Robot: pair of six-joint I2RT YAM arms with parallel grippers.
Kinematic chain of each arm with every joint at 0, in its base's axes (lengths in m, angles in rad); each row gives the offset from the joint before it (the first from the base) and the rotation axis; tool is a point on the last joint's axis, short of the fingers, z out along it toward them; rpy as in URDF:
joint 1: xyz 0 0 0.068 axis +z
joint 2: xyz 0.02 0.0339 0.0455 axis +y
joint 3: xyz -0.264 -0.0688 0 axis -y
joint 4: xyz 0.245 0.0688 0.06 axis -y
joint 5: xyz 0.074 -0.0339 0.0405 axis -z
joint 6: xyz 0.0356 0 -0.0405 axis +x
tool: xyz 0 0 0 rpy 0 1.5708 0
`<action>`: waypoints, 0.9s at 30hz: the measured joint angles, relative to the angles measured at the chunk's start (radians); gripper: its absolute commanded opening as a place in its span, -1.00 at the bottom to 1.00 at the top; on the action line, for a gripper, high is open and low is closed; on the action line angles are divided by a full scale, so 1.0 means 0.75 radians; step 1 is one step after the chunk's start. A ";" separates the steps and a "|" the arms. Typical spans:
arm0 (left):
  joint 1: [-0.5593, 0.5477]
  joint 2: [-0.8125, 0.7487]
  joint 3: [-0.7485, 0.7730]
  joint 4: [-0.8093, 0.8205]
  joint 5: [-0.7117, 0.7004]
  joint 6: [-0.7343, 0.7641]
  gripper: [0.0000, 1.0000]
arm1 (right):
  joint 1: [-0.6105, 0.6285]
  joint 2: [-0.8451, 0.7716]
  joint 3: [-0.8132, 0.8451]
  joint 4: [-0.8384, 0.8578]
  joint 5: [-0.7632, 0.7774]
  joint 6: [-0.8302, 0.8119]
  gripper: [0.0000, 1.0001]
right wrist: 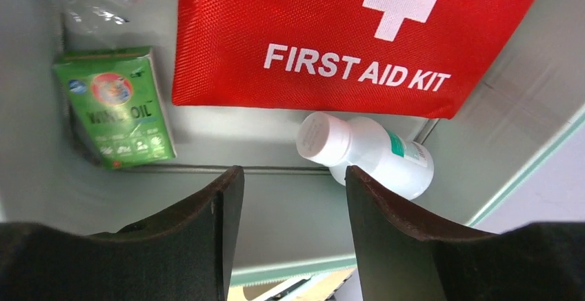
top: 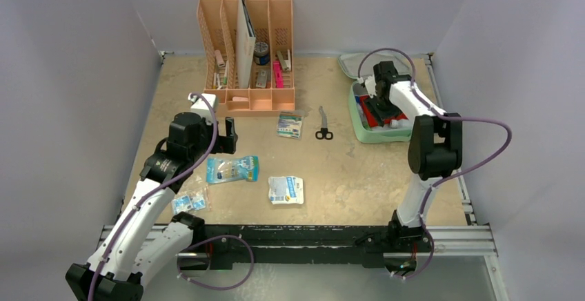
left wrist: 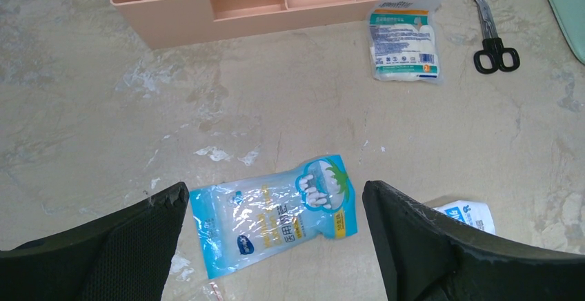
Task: Organize the medicine kit
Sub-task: Adjust the pill bottle in the medicine box.
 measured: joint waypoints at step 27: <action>-0.004 0.000 0.000 0.000 -0.001 0.001 0.93 | -0.076 0.047 -0.091 0.115 0.347 0.010 0.06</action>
